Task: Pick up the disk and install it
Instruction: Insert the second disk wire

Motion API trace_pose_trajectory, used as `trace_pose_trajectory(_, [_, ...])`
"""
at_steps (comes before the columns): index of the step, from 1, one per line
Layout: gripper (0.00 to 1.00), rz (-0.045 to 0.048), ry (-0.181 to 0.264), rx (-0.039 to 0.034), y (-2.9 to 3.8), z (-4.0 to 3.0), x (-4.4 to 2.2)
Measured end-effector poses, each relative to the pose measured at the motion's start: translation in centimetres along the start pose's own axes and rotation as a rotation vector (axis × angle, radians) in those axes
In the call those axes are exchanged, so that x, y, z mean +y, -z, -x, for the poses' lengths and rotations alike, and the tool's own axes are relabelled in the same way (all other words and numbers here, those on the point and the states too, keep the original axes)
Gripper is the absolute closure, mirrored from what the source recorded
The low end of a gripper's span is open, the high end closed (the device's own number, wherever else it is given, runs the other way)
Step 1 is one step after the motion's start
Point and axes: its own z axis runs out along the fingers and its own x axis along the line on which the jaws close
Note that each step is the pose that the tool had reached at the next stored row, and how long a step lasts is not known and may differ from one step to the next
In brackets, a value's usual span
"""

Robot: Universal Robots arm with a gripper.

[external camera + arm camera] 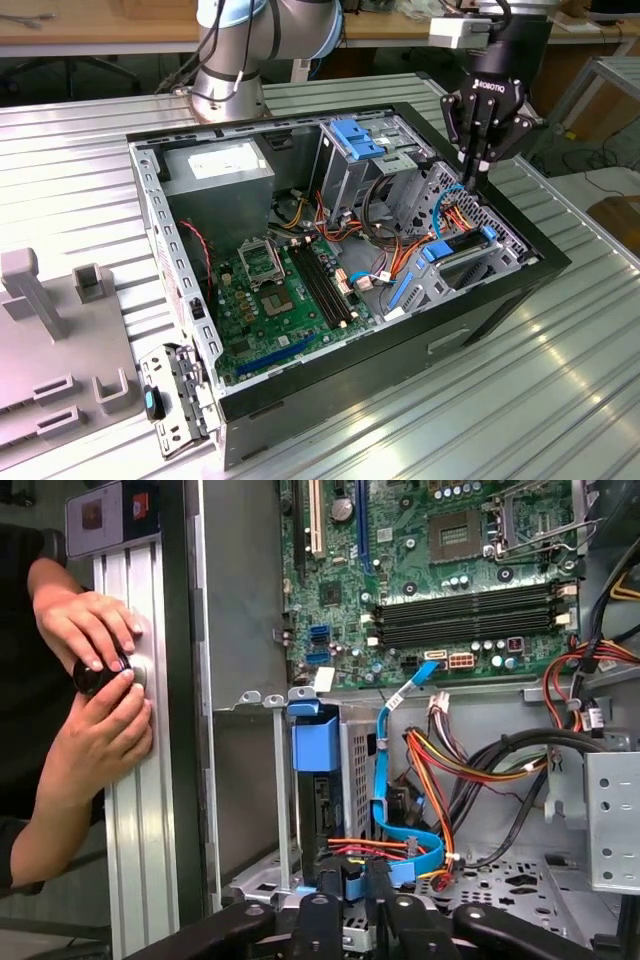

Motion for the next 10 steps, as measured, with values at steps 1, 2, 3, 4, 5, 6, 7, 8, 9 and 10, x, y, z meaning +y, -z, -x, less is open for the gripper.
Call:
trace_pose_trajectory(1, [0.83,-0.0003,0.000,0.0061,-0.08,0.03,0.00])
trace_pose_trajectory(2, [0.84,-0.0005,0.000,0.0105,-0.15,0.06,0.00])
trace_pose_trajectory(3, [0.84,-0.0007,0.000,0.0133,-0.22,0.09,0.00])
trace_pose_trajectory(4, [0.84,-0.0008,0.000,0.0144,-0.26,0.10,0.00])
trace_pose_trajectory(5, [0.84,-0.0010,0.000,0.0143,-0.28,0.10,0.00])
trace_pose_trajectory(6, [0.84,-0.0009,0.000,0.0131,-0.33,0.08,0.00])
trace_pose_trajectory(7, [0.84,0.0000,0.000,-0.0028,-0.52,-0.20,-0.01])
trace_pose_trajectory(8, [0.84,0.0014,0.000,-0.0312,-0.71,-0.54,-0.03])
trace_pose_trajectory(9, [0.84,0.0029,0.001,-0.0599,-0.82,-0.78,-0.04])
trace_pose_trajectory(10, [0.84,0.0044,0.001,-0.0890,-0.92,-1.01,-0.06])
